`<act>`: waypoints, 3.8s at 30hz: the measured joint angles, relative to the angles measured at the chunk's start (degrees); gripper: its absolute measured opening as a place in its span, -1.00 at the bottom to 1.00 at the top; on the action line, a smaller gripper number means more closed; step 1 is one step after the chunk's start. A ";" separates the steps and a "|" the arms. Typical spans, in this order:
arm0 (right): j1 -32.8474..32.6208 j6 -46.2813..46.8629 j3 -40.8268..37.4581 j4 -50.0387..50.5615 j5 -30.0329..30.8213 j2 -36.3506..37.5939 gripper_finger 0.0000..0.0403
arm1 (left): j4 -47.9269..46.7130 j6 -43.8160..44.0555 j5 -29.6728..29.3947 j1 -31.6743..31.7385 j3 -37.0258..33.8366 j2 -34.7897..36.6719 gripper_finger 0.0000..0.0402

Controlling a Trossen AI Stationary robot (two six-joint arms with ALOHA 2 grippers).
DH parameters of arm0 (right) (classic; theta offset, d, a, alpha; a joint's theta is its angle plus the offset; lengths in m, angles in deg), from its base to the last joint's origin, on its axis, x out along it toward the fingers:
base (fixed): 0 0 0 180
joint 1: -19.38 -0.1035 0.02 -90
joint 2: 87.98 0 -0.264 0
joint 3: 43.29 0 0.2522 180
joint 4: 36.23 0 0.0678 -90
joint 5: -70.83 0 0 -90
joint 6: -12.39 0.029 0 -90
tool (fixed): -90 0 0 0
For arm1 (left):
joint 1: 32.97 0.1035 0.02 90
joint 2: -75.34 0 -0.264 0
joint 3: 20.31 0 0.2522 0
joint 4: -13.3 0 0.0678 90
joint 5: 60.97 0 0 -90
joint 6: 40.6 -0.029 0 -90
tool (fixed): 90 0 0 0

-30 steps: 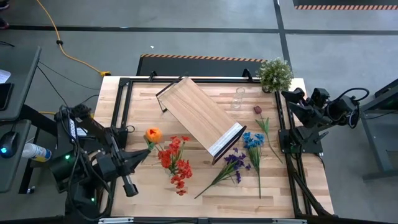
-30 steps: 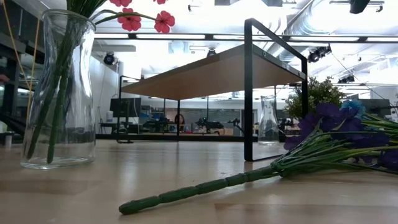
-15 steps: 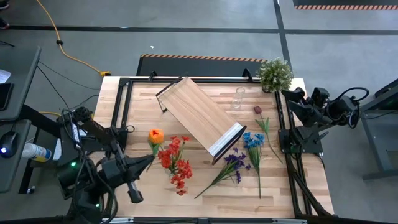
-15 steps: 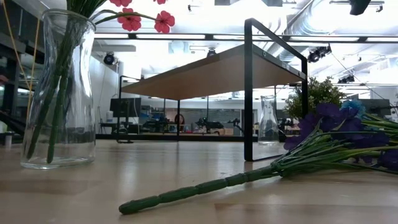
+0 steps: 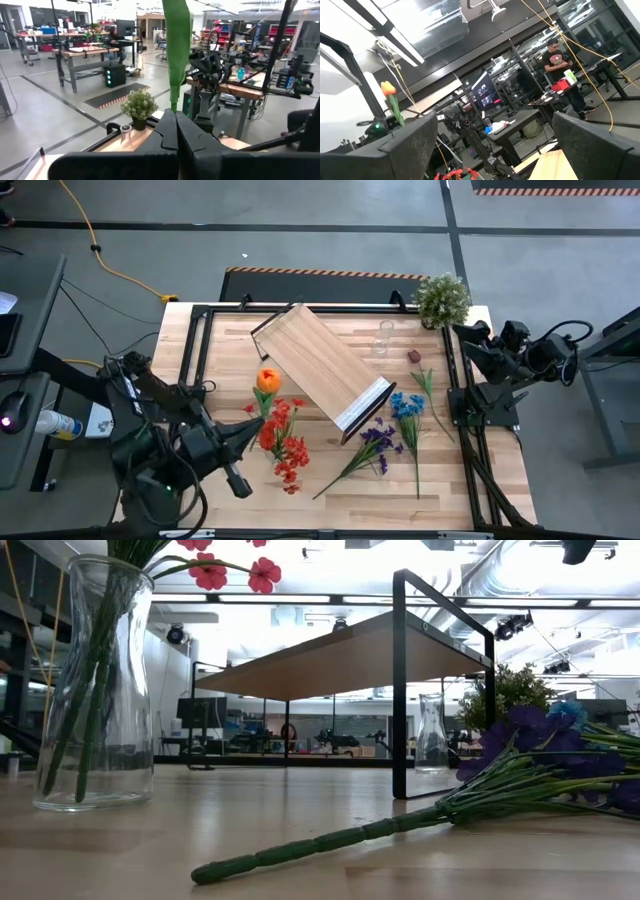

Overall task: Pick and place flowers into a vace then onto a shelf
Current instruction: Put the orange tulip into the bottom transparent vase

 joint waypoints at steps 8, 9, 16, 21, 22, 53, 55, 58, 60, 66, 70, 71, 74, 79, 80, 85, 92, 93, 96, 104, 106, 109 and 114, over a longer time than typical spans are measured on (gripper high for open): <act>0.00 0.17 0.00 1.24 -0.10 -0.01 0.89 | 26.62 -28.80 5.54 1.94 0.00 0.00 -0.90; 0.02 0.29 0.01 1.26 -0.15 0.00 0.89 | 31.34 -33.79 9.60 2.38 0.00 0.00 -0.90; 0.02 0.42 0.00 1.18 -4.50 -0.01 0.89 | 57.39 -62.56 27.37 2.84 0.11 0.22 -0.90; 0.01 0.42 0.01 1.16 -5.67 0.01 0.89 | 55.73 -64.21 33.63 2.28 -0.04 -0.09 -0.90; 0.01 0.33 0.00 1.16 -5.68 0.00 0.89 | 55.73 -64.21 34.11 1.91 -0.04 -0.09 -0.90; 0.02 0.15 0.00 0.61 -5.60 0.01 0.89 | 106.76 -102.38 32.55 -6.57 -1.20 -18.61 -0.90; 0.02 0.11 0.02 0.61 -5.60 0.01 0.89 | 113.21 -104.98 32.57 -6.62 -3.98 -18.77 -0.90; 0.00 0.02 0.00 0.61 -5.60 0.01 0.89 | 124.72 -108.68 32.93 -6.65 -8.84 -18.75 -0.90; 0.00 0.03 0.00 0.61 -5.61 0.01 0.89 | 126.34 -110.69 32.74 -6.97 -11.29 -18.47 -0.90; 0.00 0.39 0.00 0.52 -5.64 0.01 0.89 | 126.44 -111.02 30.50 -7.69 -12.35 -17.42 -0.90; 0.00 0.41 0.00 0.35 -5.64 0.01 0.89 | 126.44 -111.84 26.73 -7.63 -12.44 -17.64 -0.90; 0.00 0.42 0.00 0.35 -5.64 0.01 0.89 | 126.46 -111.85 25.95 -7.63 -12.44 -17.64 -0.90; 0.00 0.42 0.01 0.24 -5.64 0.01 0.89 | 126.48 -112.36 23.65 -7.63 -12.87 -17.62 -0.90; 0.02 0.71 0.01 0.22 -5.64 0.01 0.89 | 126.51 -109.91 21.64 -7.24 -16.50 -17.57 -0.90; 0.00 1.17 0.00 0.22 -5.64 0.01 0.89 | 126.52 -109.01 21.40 -7.23 -17.12 -17.55 -0.90; 0.01 1.95 0.01 0.22 -5.64 0.01 0.89 | 126.55 -106.42 18.95 -7.24 -18.80 -17.49 -0.90; 0.00 3.22 0.00 0.22 -6.48 0.01 0.89 | 126.59 -102.48 18.48 -7.24 -22.47 -17.44 -0.90; 0.00 3.23 0.00 0.24 -6.87 0.01 0.89 | 126.61 -101.73 18.45 -7.24 -23.09 -17.42 -0.90; 0.00 3.45 0.01 0.24 -7.76 0.01 0.89 | 126.62 -101.01 17.49 -7.23 -24.61 -17.44 -0.90; 0.00 5.20 0.01 0.24 -7.76 0.01 0.89 | 126.64 -99.71 14.18 -7.02 -29.89 -16.35 -0.90; 0.00 5.92 0.02 0.22 -7.78 0.01 0.89 | 126.63 -99.47 13.28 -6.76 -32.07 -15.63 -0.90; 0.00 6.50 0.00 0.24 -7.78 0.01 0.89 | 126.62 -98.43 13.25 -6.75 -36.07 -13.46 -0.90; 0.00 6.49 0.00 0.25 -7.76 -0.04 0.89 | 126.64 -92.12 18.39 -6.86 -46.14 -7.95 -0.90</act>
